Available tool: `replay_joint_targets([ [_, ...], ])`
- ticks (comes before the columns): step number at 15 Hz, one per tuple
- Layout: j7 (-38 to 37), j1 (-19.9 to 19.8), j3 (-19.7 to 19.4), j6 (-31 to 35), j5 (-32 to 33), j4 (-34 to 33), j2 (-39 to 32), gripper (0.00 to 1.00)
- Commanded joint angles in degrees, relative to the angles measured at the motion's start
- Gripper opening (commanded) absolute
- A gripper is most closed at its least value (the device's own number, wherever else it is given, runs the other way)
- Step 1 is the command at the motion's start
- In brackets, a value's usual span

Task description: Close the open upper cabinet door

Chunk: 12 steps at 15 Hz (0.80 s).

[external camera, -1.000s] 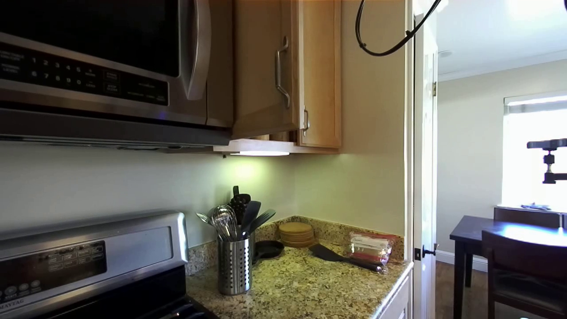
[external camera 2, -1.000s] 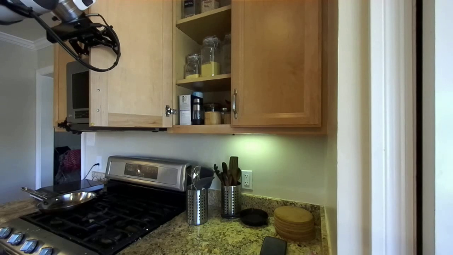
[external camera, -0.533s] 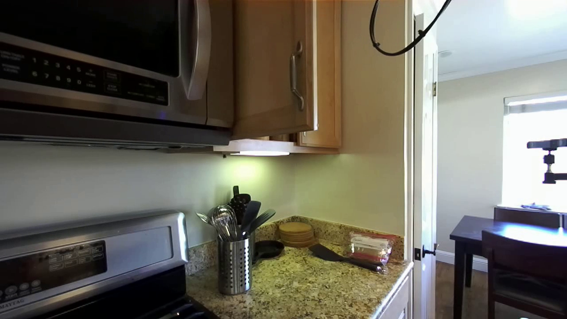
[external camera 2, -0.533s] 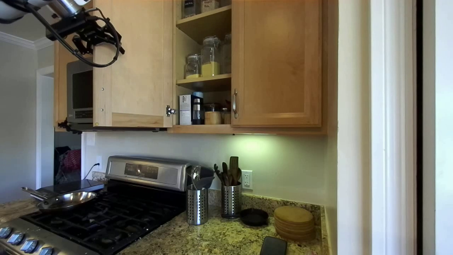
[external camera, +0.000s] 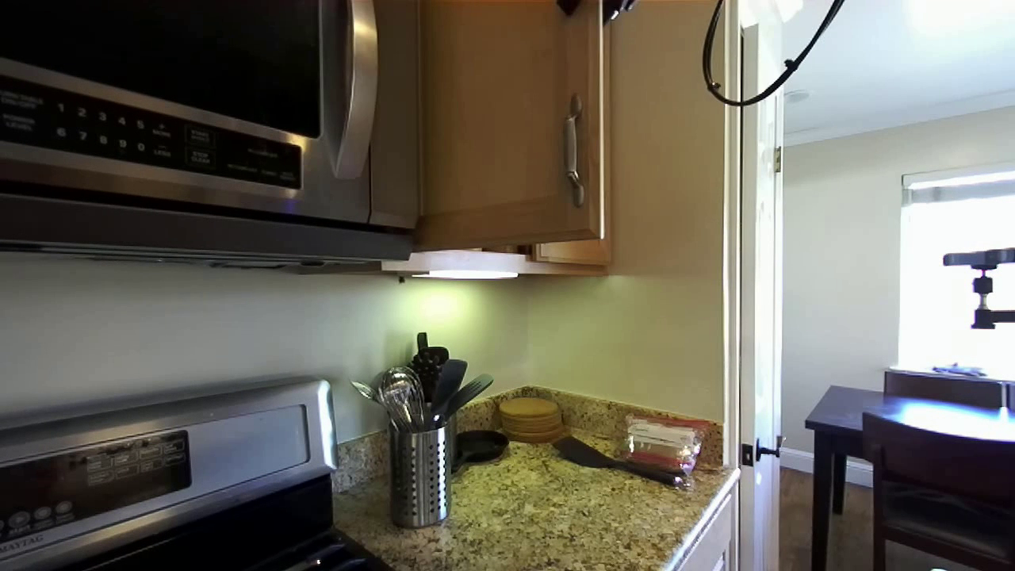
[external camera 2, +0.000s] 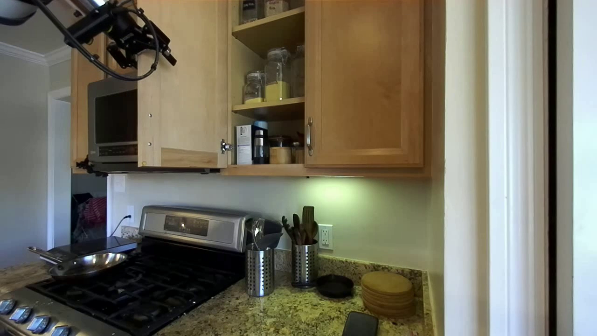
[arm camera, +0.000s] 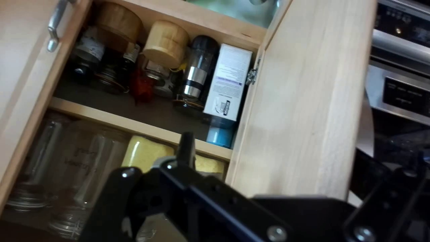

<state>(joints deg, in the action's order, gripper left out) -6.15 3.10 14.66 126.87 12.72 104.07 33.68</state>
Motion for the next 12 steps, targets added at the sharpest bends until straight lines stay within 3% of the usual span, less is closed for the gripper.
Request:
replay_joint_targets([
  [1,-1.2,-4.4,-0.8,-1.0,4.7,3.4,-0.3,1.0],
  [7,-2.2,-8.1,-1.9,-3.1,9.6,6.1,-1.9,1.0],
  [12,-3.0,-8.6,-2.6,-3.9,11.7,6.6,-3.7,1.0],
])
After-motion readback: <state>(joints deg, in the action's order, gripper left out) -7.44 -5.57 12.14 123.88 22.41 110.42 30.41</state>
